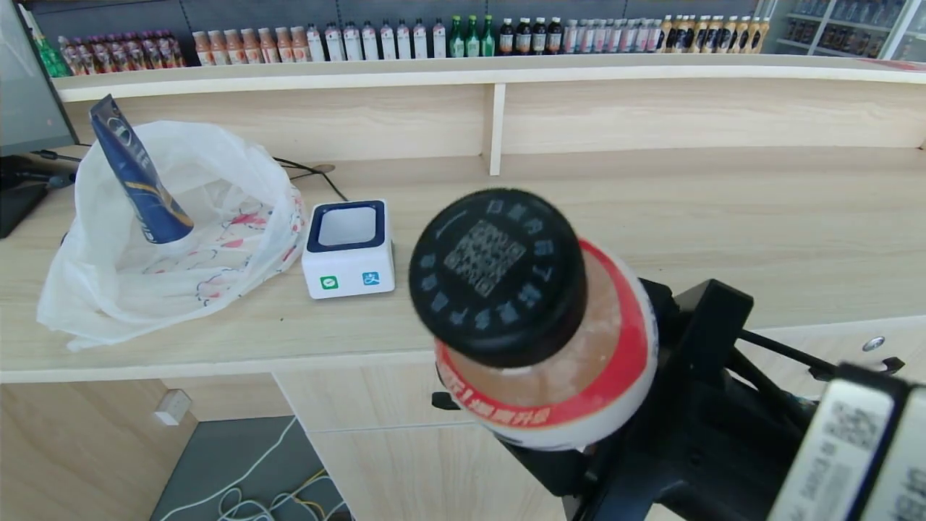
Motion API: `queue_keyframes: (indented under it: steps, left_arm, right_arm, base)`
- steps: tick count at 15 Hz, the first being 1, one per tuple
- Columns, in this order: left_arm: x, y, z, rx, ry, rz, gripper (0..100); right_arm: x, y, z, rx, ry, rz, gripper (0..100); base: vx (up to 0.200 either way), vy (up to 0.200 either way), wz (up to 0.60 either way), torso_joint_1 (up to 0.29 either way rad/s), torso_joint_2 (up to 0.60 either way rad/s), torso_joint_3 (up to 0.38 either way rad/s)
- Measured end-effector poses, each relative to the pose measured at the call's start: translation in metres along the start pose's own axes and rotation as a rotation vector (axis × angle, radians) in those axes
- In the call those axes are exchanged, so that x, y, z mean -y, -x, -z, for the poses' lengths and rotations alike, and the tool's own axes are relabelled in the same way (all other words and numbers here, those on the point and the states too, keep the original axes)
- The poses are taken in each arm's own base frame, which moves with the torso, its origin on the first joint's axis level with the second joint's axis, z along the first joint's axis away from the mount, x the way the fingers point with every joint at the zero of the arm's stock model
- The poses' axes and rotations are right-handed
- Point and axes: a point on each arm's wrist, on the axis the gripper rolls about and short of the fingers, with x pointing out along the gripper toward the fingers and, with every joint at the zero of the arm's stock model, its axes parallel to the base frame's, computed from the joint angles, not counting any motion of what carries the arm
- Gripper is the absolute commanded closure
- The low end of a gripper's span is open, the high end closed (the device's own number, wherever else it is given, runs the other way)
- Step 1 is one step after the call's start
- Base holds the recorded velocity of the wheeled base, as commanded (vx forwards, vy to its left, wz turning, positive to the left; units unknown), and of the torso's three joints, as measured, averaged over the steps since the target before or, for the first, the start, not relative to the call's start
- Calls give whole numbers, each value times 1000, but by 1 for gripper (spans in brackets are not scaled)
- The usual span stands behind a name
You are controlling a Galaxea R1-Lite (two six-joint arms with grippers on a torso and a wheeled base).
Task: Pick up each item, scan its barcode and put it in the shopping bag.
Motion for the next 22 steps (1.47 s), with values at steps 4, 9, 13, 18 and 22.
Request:
queue_keyframes:
  steps: [4, 9, 13, 18, 22]
  left_arm:
    - [0, 0, 0, 0, 0, 0, 0]
    - [0, 0, 0, 0, 0, 0, 0]
    - [0, 0, 0, 0, 0, 0, 0]
    - [0, 0, 0, 0, 0, 0, 0]
    - [0, 0, 0, 0, 0, 0, 0]
  right_arm:
    - [-19, -2, 4, 82, 86, -47, 100]
    - [-29, -1, 9, 153, 199, -79, 100]
    - [-28, 1, 8, 205, 381, -16, 100]
    - [-34, 0, 13, 218, 468, -45, 100]
    - [-25, -15, 14, 336, 571, -39, 100]
  base:
    - [0, 0, 0, 0, 0, 0]
    - [0, 0, 0, 0, 0, 0]
    - [0, 0, 0, 0, 0, 0]
    - [0, 0, 0, 0, 0, 0]
    - [0, 0, 0, 0, 0, 0]
